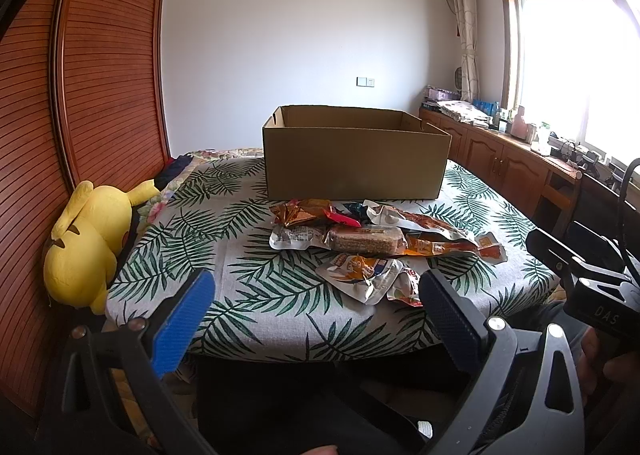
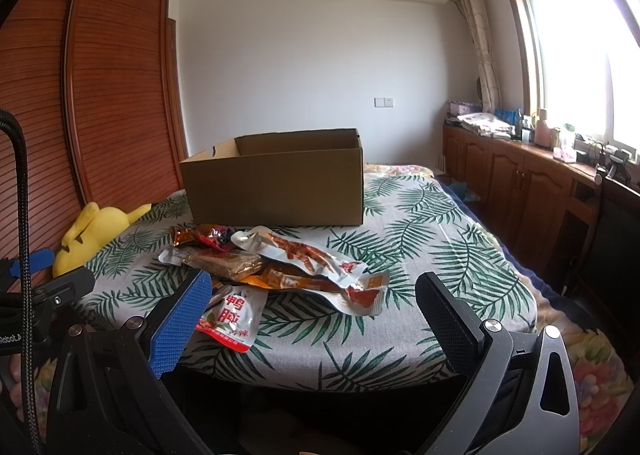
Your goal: Organize snacks
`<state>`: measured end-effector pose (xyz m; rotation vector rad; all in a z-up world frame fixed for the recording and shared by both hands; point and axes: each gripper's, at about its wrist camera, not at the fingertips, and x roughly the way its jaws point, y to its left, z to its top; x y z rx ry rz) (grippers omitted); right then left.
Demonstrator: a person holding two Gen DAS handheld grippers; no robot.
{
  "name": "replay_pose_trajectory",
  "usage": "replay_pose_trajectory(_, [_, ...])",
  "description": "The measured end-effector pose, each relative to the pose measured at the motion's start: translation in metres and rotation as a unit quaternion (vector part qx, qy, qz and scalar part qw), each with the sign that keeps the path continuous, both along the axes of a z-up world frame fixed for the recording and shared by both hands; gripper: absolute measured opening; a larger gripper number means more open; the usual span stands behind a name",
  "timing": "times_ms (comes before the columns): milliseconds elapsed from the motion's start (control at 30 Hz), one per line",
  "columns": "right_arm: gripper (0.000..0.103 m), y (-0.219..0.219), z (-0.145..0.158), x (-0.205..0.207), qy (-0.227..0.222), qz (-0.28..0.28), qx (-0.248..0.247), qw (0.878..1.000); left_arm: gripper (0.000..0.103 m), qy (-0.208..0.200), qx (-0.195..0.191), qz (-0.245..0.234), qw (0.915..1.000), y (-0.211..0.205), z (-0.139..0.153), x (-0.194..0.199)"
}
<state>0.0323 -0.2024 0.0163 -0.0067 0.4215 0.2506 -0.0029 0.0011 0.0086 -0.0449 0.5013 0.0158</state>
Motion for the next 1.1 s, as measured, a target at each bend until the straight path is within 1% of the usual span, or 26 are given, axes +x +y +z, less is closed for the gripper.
replay_pose_trajectory(633, [0.103,0.000,-0.001,0.000,-0.001,-0.001,0.001,1.000,0.102,0.001,0.000,-0.001,1.0000,-0.002,0.000,0.000])
replay_pose_trajectory(867, [0.103,-0.001,-0.007,0.002,0.011,0.001,0.001,1.000,0.102,0.020,-0.010,-0.008,0.9997,-0.002,-0.010,0.009])
replay_pose_trajectory(967, [0.103,-0.002,-0.014,0.009,0.024,0.002,0.001,1.000,0.102,0.031,-0.015,-0.011,0.9994,-0.002,-0.016,0.017])
replay_pose_trajectory(1100, [0.103,-0.005,-0.018,0.015,0.035,0.006,0.005,0.999,0.102,0.037,-0.011,-0.018,0.9991,-0.004,-0.023,0.025])
